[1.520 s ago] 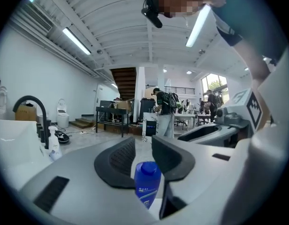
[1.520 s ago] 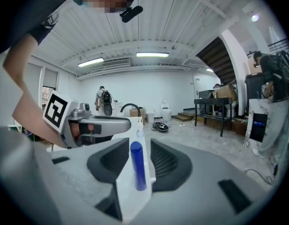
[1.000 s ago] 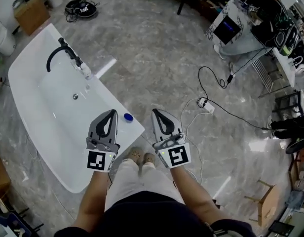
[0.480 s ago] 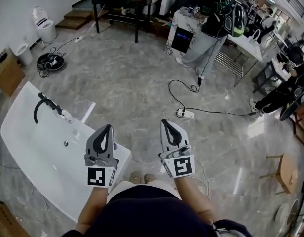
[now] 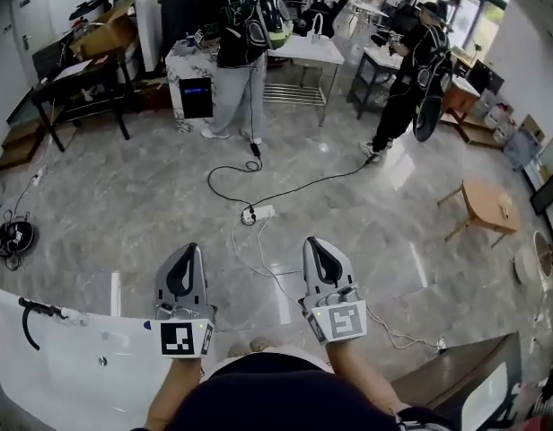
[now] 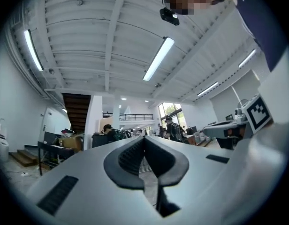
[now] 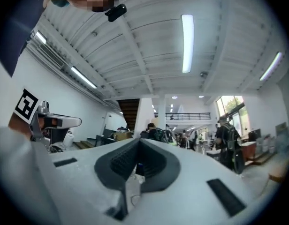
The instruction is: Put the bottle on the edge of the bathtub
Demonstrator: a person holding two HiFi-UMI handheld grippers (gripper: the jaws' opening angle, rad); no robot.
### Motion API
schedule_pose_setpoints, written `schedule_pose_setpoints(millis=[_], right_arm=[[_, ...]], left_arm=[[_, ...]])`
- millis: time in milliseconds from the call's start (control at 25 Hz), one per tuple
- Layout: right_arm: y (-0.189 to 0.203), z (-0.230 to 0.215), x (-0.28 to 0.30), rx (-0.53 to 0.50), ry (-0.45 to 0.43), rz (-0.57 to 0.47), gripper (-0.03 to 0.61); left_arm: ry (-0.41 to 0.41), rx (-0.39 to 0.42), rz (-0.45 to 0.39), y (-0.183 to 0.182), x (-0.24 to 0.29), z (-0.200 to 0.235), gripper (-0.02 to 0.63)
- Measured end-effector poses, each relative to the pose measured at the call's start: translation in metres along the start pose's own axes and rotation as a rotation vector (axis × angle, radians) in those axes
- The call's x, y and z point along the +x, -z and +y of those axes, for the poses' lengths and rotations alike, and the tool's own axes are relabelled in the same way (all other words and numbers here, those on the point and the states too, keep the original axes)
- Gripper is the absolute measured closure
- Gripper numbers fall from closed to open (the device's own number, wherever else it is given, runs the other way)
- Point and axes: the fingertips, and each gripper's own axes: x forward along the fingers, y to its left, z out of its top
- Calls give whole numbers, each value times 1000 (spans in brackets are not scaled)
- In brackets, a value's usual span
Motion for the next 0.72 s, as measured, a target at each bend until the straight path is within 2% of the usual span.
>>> schedule_pose_setpoints(millis=[160,320,480,720], right_arm=[[-5,-55,-34,-11,133,19,577],[-10,-79,-42,-25,161,-5,577],[-13,-84,-36,-21,147,-3,577],[-16,-77,-21,-16,72,-31,577]], left_arm=[[90,-43,-3,-6,28,-47,611],[134,-33,-6,-10,48,-71,611],[149,-24,3,-11,56,-82,611],[108,-11,5,-12,54,-89,611]])
